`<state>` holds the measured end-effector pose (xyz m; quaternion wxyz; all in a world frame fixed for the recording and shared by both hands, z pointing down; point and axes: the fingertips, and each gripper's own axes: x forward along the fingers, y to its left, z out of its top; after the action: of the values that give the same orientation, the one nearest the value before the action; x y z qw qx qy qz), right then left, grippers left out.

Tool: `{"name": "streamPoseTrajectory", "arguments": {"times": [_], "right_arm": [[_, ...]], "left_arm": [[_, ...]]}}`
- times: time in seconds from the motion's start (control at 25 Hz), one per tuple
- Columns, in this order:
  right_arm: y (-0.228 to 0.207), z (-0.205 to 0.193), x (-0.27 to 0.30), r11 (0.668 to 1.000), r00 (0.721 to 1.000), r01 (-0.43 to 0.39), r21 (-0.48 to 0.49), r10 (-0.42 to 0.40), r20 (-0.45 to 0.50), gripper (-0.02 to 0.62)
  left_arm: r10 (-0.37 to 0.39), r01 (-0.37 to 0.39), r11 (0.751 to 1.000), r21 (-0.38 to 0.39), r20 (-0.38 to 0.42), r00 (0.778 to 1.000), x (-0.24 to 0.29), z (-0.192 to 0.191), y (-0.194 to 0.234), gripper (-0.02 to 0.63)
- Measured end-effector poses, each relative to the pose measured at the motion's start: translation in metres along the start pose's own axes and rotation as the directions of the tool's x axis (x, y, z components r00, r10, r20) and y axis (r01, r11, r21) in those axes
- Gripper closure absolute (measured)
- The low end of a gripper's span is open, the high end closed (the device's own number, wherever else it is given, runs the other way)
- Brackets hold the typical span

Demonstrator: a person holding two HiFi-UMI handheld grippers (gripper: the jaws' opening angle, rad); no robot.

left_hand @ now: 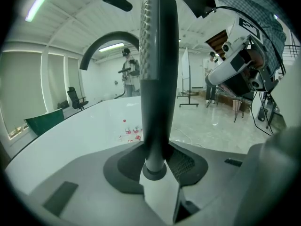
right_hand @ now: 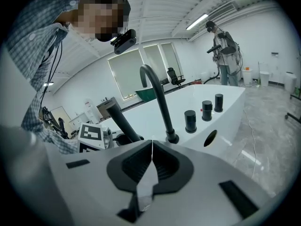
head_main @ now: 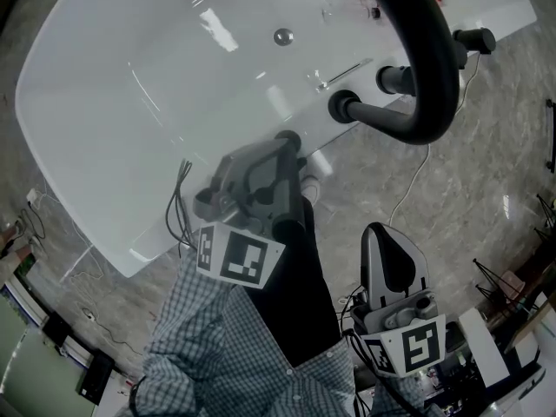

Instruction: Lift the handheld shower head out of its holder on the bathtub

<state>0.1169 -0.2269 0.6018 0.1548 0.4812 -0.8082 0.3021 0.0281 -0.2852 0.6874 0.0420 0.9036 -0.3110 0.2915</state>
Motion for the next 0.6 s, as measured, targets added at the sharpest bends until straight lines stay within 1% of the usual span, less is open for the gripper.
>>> {"name": "streamPoseTrajectory", "arguments": {"times": [0.28,0.6], "right_arm": [[0.008,0.011,-0.012,1.0,1.0,0.009,0.002,-0.009,0.024,0.578],[0.014,0.033,-0.031,0.999,0.996,0.044,-0.015,-0.042,0.075,0.578]], "left_arm": [[0.004,-0.004,1.0,0.002,0.021,1.0,-0.013,0.022,0.001,0.465],[-0.019,0.019,1.0,0.015,0.043,0.999,-0.039,0.053,0.002,0.465]]}}
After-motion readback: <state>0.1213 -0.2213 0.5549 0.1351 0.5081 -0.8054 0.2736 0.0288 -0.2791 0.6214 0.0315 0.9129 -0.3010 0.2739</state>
